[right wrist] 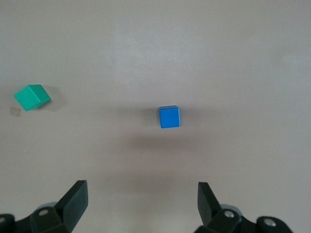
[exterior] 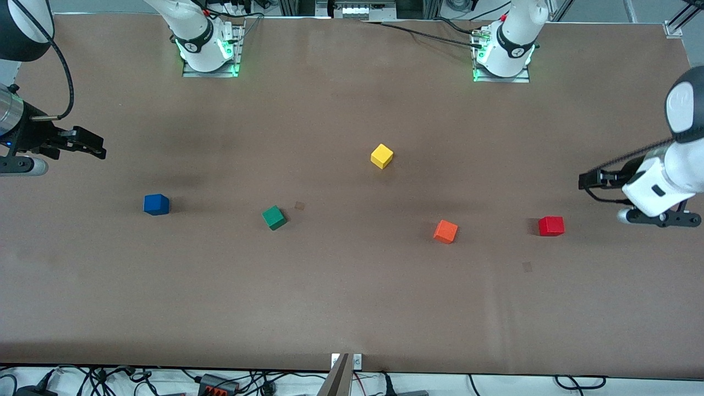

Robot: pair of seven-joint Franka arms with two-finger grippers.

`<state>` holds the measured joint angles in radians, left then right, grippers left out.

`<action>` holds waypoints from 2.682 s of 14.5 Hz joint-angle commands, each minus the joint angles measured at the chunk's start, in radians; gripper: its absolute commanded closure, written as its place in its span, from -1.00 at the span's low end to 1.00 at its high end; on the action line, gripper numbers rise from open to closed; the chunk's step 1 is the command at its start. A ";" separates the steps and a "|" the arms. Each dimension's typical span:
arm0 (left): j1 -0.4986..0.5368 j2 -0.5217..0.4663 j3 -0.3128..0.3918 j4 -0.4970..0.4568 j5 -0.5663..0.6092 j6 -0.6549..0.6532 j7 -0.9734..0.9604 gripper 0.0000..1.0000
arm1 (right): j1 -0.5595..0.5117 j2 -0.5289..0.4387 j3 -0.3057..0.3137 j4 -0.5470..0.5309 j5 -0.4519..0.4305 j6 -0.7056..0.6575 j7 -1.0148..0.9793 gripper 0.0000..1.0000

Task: Pass red block to right arm, stack on blue
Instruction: 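Move the left gripper down over the red cube, then close the left gripper on the red cube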

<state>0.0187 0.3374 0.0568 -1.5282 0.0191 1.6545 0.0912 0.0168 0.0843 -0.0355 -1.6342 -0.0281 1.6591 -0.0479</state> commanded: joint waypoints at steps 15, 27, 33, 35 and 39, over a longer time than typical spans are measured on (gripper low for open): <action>0.050 0.143 -0.008 -0.409 -0.002 0.723 0.073 -1.00 | 0.005 0.040 0.002 0.014 0.010 -0.018 -0.012 -1.00; 0.055 0.216 -0.011 -0.432 -0.004 0.883 0.122 -0.59 | 0.020 0.049 0.003 0.017 0.037 -0.016 -0.010 -1.00; 0.056 0.212 -0.015 -0.423 -0.010 0.842 0.119 0.43 | 0.020 0.051 0.003 0.017 0.037 -0.018 -0.018 -1.00; 0.056 0.198 -0.020 -0.380 -0.010 0.760 0.124 0.54 | 0.018 0.051 0.002 0.017 0.037 -0.018 -0.020 -1.00; 0.055 0.186 -0.038 -0.216 -0.011 0.488 0.211 0.58 | 0.020 0.052 0.002 0.017 0.037 -0.018 -0.021 -1.00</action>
<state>0.0699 0.5385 0.0272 -1.8282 0.0191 2.2742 0.2343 0.0342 0.1302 -0.0293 -1.6342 -0.0059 1.6563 -0.0488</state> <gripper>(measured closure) 0.445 0.000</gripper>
